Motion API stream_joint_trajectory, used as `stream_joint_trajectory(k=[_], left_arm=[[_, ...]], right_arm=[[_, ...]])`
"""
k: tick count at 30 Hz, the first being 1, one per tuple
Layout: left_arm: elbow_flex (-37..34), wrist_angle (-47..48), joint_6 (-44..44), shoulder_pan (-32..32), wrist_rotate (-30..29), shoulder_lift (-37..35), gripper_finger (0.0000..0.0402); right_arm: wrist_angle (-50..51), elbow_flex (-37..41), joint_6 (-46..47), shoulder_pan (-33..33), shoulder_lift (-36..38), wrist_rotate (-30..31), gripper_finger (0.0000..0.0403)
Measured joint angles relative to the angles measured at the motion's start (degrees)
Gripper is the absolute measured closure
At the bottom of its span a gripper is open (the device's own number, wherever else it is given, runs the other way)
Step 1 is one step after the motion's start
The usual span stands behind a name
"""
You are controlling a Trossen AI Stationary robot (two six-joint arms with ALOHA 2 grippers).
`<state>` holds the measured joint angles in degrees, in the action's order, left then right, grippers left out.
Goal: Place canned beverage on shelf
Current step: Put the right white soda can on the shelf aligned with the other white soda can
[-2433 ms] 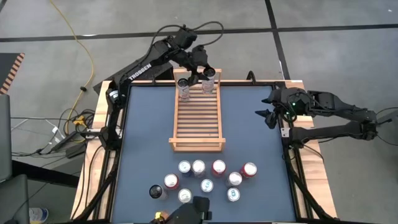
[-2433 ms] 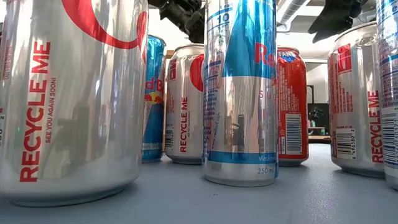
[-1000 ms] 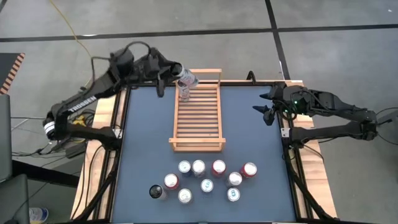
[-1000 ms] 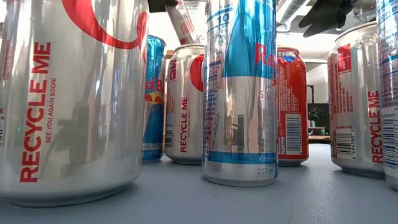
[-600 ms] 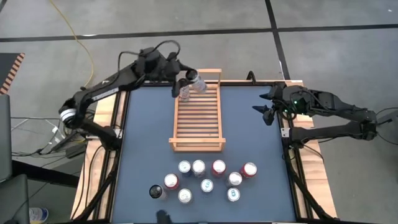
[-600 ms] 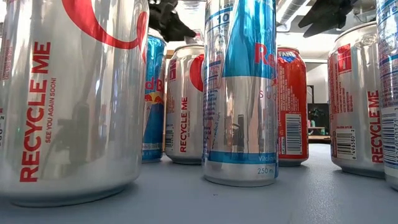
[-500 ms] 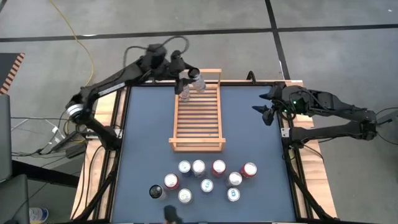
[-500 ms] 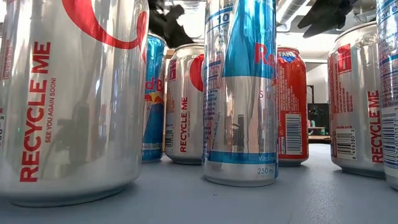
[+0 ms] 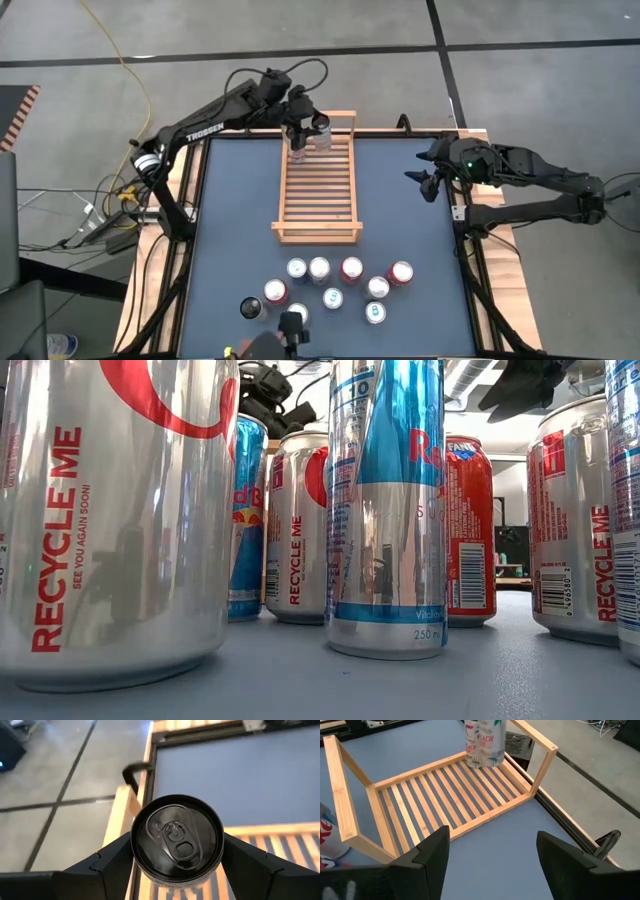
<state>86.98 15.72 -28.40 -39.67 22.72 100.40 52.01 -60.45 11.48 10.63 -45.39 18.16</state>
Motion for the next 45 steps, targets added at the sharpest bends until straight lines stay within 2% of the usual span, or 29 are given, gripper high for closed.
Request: stream_joint_trajectory(k=[2, 15, 28, 45], left_arm=[[-0.1, 1.0, 0.9, -0.3, 2.3, 0.1, 0.0152], [-0.2, -0.4, -0.4, 0.2, -3.1, 4.5, 0.0152], [-0.2, 2.0, -0.9, 0.4, -4.0, 4.7, 0.0152], [-1.8, -1.6, 1.1, 1.1, -5.5, 4.9, 0.0152]], right_arm=[[-0.1, 0.0, -0.4, 0.0, 0.0, 0.0, 0.0132], [-0.2, 0.0, -0.4, 0.0, 0.0, 0.0, 0.0132], [-0.2, 0.0, -0.5, 0.0, 0.0, 0.0, 0.0132], [0.0, 0.0, -0.5, 0.0, 0.0, 0.0, 0.0132]])
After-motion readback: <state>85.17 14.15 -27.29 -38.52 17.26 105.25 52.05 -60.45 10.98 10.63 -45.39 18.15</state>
